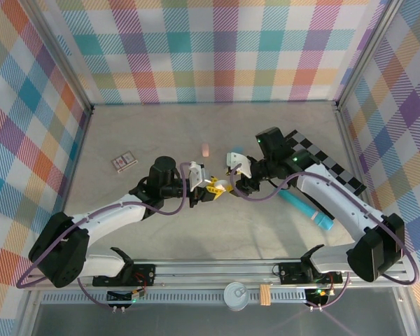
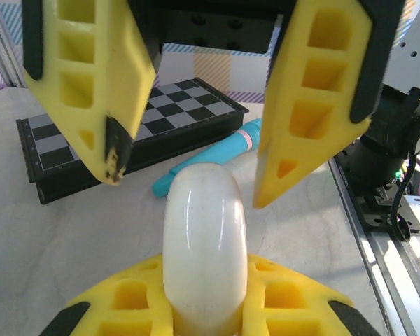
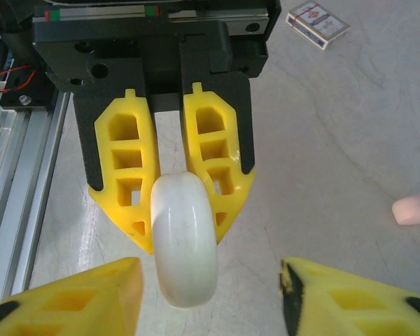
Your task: Insert the wireless bluetooth earbuds into the charging case
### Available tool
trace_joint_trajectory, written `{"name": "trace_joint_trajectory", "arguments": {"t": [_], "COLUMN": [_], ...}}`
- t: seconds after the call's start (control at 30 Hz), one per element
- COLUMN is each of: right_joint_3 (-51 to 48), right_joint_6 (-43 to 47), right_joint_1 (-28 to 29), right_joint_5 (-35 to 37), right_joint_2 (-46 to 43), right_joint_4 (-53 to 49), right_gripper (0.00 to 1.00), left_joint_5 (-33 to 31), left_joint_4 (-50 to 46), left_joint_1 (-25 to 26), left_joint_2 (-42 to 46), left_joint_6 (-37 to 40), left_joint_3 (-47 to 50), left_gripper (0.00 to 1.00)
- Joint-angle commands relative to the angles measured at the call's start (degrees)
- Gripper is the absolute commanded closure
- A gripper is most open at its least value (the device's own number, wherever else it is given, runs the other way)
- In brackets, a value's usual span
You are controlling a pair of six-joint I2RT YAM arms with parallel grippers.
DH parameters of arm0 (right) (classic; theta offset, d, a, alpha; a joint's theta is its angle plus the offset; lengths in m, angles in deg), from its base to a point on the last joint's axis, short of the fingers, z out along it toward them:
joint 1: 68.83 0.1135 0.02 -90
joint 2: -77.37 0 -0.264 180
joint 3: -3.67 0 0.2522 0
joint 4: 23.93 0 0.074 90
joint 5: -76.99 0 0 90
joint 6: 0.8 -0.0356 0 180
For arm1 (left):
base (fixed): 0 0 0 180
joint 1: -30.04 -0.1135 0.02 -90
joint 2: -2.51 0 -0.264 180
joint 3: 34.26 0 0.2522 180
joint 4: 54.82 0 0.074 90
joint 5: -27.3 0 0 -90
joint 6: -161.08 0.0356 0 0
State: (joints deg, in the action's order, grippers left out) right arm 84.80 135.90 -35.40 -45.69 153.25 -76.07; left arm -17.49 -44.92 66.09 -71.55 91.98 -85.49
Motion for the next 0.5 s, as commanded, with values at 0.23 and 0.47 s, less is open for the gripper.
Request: {"name": "trace_joint_trajectory", "arguments": {"t": [0.23, 0.47], "right_joint_3": [2.24, 2.32], "right_joint_6": [3.27, 2.85], "right_joint_1": [0.50, 0.57], "right_joint_5": [-5.02, -4.78], "right_joint_2": [1.78, 2.08], "right_joint_4": [-0.87, -0.87], "right_gripper": [0.61, 0.76], "left_joint_5": [1.38, 0.84], "left_joint_4": [1.55, 2.35], "left_joint_1": [-0.63, -0.63], "left_joint_2": [1.00, 1.02], "left_joint_6": [-0.19, -0.74], "left_joint_3": [-1.95, -1.82], "left_gripper": [0.93, 0.92]}}
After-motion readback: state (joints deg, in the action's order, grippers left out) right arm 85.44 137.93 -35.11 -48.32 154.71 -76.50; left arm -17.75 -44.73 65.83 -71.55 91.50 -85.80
